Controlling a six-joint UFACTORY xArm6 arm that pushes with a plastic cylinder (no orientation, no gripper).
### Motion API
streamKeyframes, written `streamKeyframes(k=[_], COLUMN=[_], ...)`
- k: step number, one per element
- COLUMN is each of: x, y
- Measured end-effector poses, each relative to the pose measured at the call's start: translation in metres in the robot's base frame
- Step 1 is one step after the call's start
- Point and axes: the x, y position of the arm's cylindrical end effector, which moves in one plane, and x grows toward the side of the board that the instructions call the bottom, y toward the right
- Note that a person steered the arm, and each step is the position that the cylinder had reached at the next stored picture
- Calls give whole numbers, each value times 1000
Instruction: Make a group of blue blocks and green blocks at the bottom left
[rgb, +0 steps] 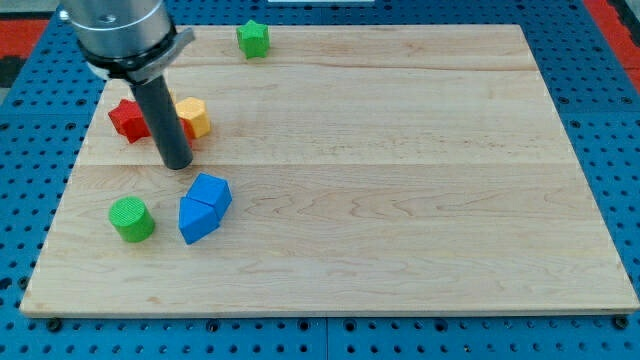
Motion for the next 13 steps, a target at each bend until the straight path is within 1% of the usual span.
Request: streamKeyframes(k=[1, 2, 5, 6, 7, 8, 9, 10, 11, 12, 13], x=[8, 11, 11, -12, -12, 47, 64, 63, 2, -117, -215], y=[11, 74, 83, 99, 76, 67, 24, 38, 113, 162, 154])
